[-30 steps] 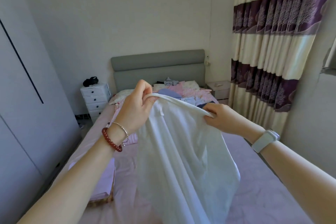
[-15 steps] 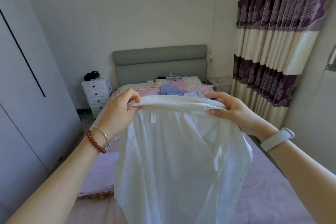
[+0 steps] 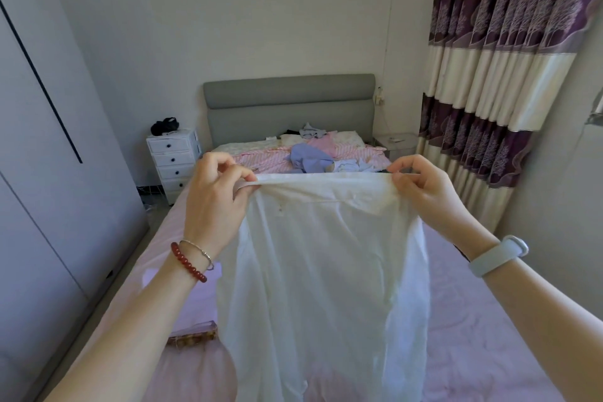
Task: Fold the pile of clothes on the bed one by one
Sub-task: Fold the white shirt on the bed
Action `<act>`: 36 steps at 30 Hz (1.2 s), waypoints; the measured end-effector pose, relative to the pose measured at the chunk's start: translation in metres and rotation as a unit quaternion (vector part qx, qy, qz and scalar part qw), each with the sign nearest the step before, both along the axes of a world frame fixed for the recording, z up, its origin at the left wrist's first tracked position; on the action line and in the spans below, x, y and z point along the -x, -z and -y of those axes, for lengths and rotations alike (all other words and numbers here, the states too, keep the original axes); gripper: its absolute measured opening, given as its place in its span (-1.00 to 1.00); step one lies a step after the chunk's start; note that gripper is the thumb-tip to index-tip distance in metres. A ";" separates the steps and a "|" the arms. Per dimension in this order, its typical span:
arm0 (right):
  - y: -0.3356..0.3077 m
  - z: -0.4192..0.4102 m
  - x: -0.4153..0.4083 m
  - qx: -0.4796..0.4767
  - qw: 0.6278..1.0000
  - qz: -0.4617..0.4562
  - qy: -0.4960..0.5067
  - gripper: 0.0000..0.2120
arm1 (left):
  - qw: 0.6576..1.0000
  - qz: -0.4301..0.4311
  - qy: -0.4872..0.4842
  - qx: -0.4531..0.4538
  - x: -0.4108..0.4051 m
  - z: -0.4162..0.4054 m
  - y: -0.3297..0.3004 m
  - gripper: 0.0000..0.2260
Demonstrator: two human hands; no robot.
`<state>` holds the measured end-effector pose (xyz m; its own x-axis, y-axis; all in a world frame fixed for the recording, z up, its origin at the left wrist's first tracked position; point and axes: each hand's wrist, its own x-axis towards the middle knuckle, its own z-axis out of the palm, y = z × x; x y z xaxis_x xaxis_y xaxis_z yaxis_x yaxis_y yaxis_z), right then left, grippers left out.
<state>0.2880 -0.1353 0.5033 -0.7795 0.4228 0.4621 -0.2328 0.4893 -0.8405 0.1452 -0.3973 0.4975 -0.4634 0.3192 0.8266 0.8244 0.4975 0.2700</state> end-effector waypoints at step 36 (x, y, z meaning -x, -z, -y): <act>0.126 0.032 -0.037 -0.115 0.978 -0.037 0.169 -0.69 | 0.912 0.378 0.137 0.088 -0.018 0.028 0.141 -0.72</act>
